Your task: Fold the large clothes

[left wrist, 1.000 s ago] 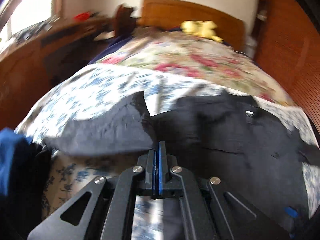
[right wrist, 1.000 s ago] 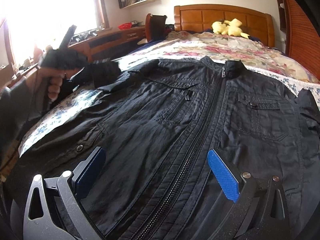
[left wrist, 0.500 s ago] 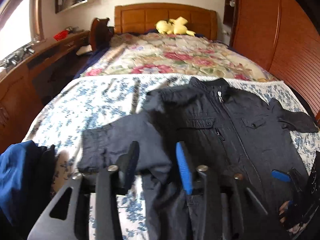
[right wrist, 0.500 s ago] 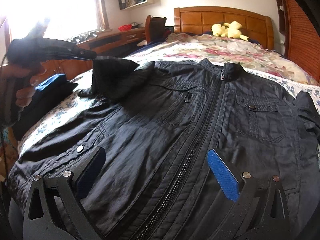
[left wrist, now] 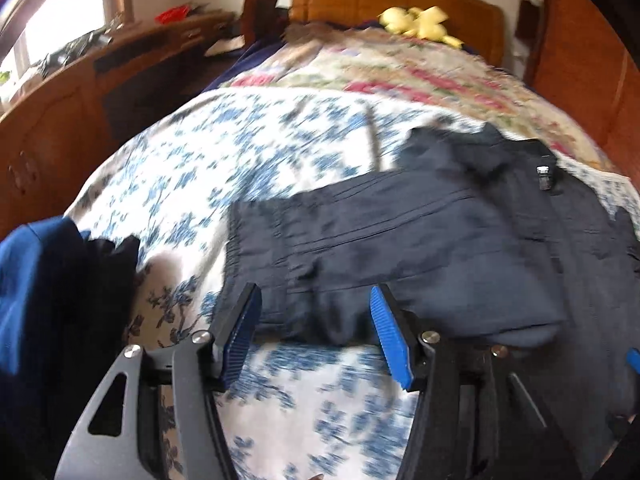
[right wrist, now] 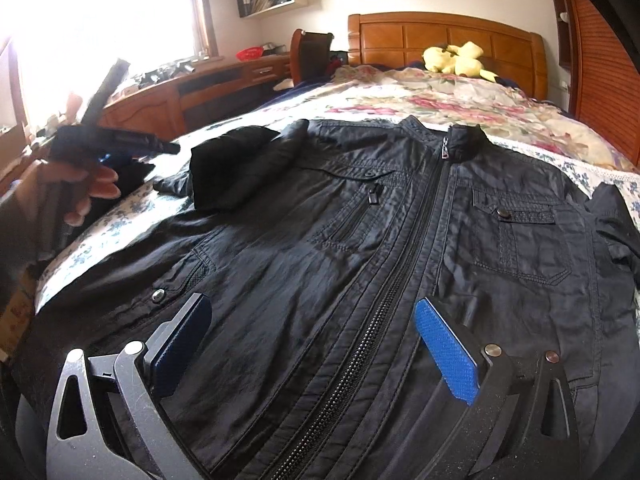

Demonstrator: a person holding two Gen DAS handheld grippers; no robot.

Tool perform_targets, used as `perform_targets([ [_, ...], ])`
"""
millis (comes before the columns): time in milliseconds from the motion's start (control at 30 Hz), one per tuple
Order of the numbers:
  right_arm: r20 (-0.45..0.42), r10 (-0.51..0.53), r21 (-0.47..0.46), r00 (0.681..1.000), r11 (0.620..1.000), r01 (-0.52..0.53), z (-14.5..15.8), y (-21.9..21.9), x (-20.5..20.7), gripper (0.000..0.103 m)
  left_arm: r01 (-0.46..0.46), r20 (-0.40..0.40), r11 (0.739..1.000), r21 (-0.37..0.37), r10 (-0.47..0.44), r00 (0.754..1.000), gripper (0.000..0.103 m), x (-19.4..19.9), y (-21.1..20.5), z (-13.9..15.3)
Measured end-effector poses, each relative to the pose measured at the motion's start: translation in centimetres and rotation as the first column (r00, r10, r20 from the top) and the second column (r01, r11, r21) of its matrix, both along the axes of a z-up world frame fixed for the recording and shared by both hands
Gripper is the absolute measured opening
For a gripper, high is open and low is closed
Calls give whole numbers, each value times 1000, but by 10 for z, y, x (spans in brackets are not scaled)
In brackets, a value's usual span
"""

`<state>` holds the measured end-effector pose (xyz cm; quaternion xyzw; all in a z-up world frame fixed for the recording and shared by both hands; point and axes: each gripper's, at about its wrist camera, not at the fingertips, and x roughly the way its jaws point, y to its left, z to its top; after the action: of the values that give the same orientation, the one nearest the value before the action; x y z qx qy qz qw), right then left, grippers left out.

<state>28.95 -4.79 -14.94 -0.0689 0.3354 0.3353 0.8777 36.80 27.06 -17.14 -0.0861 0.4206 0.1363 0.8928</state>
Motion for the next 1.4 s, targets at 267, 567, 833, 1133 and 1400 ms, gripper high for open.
perform_targets([
  [267, -4, 3, 1, 1000, 1000, -3, -1, -1, 1, 103, -67, -67, 998, 3, 67, 995, 57, 12, 28, -34],
  [567, -1, 0, 5, 1000, 1000, 0, 0, -2, 0, 103, -95, -84, 995, -28, 93, 992, 62, 15, 36, -48],
  [833, 8, 0, 4, 1000, 1000, 0, 1, -1, -2, 103, -69, -105, 996, -54, 63, 993, 17, 18, 25, -35],
  [1133, 4, -11, 50, 1000, 999, 11, 15, -18, -6, 103, 49, 74, 995, 91, -56, 996, 8, 10, -61, 71],
  [1400, 67, -61, 49, 996, 997, 58, 36, -56, -22, 103, 236, 221, 959, 154, -266, 938, 8, -14, -170, 148],
])
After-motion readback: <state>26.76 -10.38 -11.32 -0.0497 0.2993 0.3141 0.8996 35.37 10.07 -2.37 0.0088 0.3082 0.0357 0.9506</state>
